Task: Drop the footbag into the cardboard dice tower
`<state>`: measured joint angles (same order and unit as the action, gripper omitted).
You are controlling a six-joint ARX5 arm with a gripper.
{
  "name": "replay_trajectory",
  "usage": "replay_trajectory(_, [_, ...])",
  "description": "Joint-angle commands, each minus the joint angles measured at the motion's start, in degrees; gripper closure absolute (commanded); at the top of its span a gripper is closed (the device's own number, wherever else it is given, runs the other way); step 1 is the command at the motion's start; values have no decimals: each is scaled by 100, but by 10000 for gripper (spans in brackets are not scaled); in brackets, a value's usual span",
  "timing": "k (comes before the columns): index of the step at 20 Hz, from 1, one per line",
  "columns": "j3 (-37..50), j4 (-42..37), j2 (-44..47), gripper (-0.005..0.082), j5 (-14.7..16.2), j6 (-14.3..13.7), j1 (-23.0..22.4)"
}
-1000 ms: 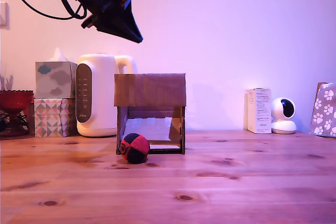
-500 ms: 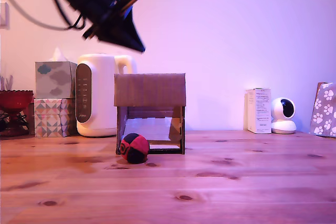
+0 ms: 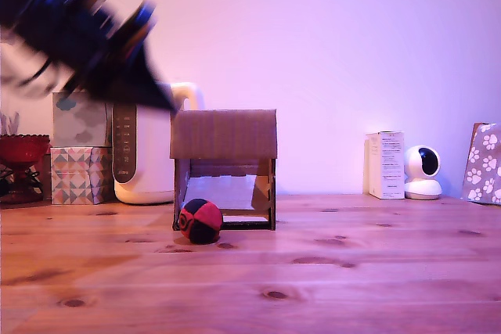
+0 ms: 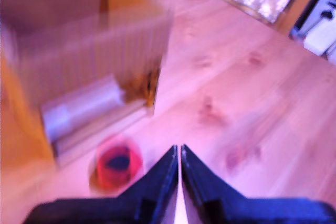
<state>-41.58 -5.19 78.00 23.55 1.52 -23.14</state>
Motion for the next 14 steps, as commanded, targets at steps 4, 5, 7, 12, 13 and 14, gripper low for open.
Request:
replay_trajectory(4, [992, -431, -378, 793, -118, 291, 0])
replay_trajectory(5, [1071, -426, -378, 793, -133, 302, 0])
replay_trajectory(7, [1088, -387, -323, 793, -164, 299, -2])
replay_trajectory(12, [1088, -841, -63, 793, -216, 297, -13])
replay_trajectory(13, [1088, -986, 7, 793, -221, 297, -13])
replay_trajectory(14, [1088, -1158, 61, 793, -223, 297, -13])
